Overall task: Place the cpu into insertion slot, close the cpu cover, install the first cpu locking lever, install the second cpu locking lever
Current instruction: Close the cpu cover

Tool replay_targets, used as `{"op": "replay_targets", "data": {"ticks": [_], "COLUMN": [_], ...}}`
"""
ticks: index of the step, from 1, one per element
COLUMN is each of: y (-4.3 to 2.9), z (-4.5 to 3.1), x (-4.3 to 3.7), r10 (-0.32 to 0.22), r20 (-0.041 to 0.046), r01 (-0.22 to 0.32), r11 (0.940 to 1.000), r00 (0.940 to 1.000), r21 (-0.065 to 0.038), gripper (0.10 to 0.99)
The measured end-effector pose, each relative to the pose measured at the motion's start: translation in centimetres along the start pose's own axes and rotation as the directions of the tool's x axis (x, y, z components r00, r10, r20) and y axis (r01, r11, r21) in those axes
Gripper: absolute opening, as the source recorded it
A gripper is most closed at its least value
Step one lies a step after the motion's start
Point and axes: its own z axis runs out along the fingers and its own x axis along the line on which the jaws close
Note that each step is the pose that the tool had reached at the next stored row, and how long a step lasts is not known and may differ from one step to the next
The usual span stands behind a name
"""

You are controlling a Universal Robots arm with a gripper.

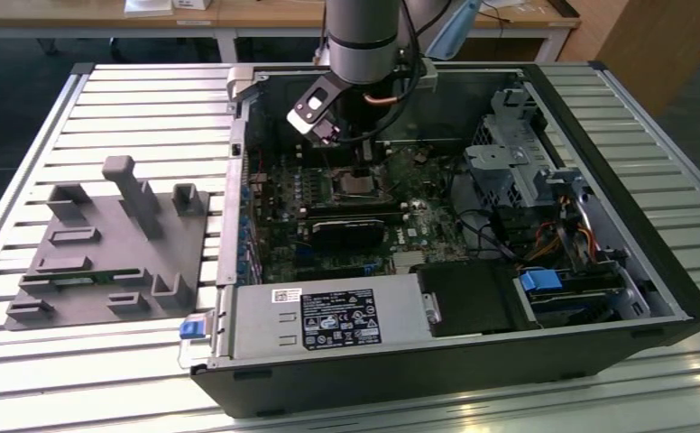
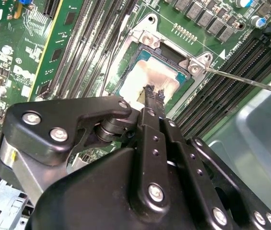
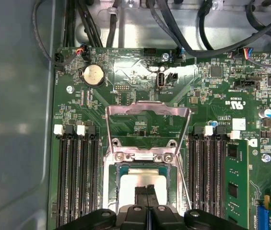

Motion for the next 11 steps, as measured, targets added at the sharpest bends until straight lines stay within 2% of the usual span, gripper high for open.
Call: {"op": "replay_targets", "data": {"ticks": [3, 6, 11], "y": [0.03, 0.08, 0.21], "z": [-0.38, -1.15, -3.06], "x": [0.00, 0.00, 0.01], "r10": [0.000, 0.000, 0.000], "r20": [-0.0002, -0.0001, 0.0000], "r01": [0.000, 0.000, 0.000], "r11": [1.0000, 1.0000, 1.0000], "r00": [1.0000, 1.0000, 1.0000], "r21": [0.000, 0.000, 0.000], "gripper": [0.106, 0.106, 0.106]}}
